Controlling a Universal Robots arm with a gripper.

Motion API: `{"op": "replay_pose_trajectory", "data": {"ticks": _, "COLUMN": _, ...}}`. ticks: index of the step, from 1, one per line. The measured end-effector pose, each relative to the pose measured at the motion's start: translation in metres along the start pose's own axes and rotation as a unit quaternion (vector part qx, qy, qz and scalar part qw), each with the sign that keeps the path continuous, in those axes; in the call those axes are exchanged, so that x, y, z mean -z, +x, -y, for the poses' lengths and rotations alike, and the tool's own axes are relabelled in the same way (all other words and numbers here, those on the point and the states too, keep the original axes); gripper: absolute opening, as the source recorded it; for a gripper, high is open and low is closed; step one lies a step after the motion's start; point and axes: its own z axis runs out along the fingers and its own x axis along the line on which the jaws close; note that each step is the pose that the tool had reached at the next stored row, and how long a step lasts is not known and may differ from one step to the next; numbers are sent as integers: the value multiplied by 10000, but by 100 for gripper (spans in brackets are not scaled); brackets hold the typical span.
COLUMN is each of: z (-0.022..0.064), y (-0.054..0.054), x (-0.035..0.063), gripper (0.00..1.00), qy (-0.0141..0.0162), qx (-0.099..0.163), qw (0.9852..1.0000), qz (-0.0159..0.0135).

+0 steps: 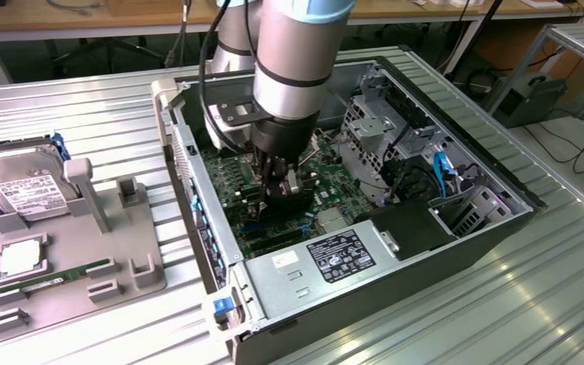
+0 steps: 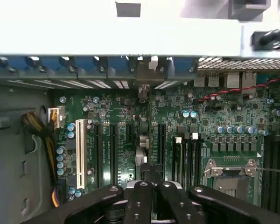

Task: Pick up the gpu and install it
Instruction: 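Press down on the gpu until it lock into place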

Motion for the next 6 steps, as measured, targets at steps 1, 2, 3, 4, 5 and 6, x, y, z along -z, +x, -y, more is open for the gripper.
{"op": "replay_pose_trajectory", "data": {"ticks": 1, "z": 0, "y": -1, "x": 39, "gripper": 11, "qy": 0, "qx": 0, "qw": 10000, "qz": 3}}
{"op": "replay_pose_trajectory", "data": {"ticks": 2, "z": 0, "y": -1, "x": 40, "gripper": 11, "qy": 0, "qx": 0, "qw": 10000, "qz": 3}}
{"op": "replay_pose_trajectory", "data": {"ticks": 3, "z": 0, "y": -1, "x": 40, "gripper": 11, "qy": 0, "qx": 0, "qw": 10000, "qz": 2}}
{"op": "replay_pose_trajectory", "data": {"ticks": 4, "z": 0, "y": -1, "x": 41, "gripper": 11, "qy": -1, "qx": 0, "qw": 10000, "qz": 2}}
{"op": "replay_pose_trajectory", "data": {"ticks": 5, "z": 0, "y": -1, "x": 40, "gripper": 11, "qy": 0, "qx": 0, "qw": 10000, "qz": 2}}
{"op": "replay_pose_trajectory", "data": {"ticks": 6, "z": 0, "y": -1, "x": 40, "gripper": 11, "qy": -1, "qx": 0, "qw": 10000, "qz": 2}}
